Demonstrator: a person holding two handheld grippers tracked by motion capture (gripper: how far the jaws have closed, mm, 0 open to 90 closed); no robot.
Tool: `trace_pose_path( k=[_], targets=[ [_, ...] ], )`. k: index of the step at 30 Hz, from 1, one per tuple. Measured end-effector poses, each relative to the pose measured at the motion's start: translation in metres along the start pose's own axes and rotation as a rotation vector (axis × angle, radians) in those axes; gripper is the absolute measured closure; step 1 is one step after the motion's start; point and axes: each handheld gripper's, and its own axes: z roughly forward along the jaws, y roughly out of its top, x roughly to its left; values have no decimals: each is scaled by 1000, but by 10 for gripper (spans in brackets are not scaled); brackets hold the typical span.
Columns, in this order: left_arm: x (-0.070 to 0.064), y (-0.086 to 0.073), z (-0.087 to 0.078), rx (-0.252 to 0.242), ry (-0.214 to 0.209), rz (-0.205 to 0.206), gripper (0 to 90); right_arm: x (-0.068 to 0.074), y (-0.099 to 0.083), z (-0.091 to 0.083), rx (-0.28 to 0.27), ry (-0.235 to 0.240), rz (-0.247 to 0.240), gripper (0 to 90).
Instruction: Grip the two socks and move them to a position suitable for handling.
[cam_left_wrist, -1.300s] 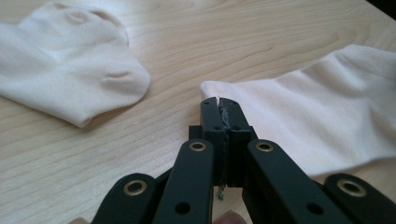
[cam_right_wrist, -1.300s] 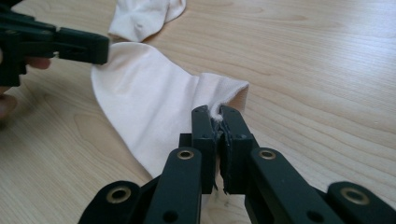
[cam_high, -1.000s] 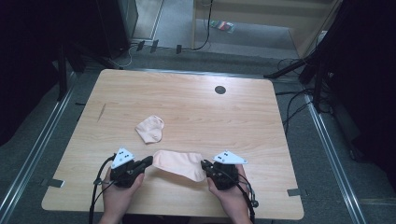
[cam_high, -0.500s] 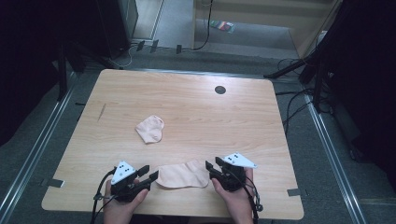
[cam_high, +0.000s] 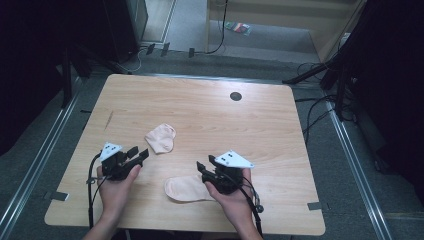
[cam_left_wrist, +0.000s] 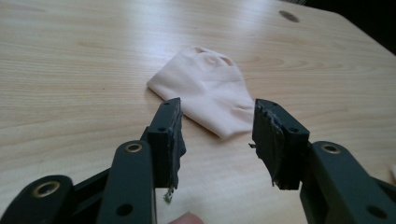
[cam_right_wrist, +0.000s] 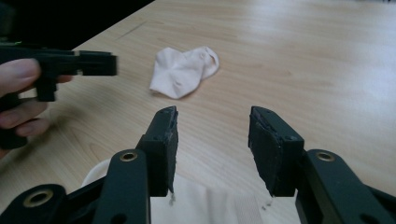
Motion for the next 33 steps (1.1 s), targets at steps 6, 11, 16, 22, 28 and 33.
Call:
trace_pose_path(
  k=[6, 11, 16, 22, 28, 33],
  targets=[
    [4, 17, 36, 65, 95, 17, 413, -1, 5, 6, 8, -36, -25, 500],
    [2, 28, 61, 163, 134, 34, 371, -14, 2, 4, -3, -39, 30, 478],
    [-14, 27, 77, 234, 205, 175, 461, -22, -6, 4, -3, -26, 74, 476],
    [-21, 25, 80, 230, 154, 192, 729, -26, -9, 1, 2, -31, 66, 478],
    [-17, 28, 77, 246, 85, 149, 876, -27, -8, -1, -3, -28, 69, 482],
    [-36, 35, 53, 157, -51, 184, 882, -26, -3, -3, -23, -31, 65, 482]
  ],
)
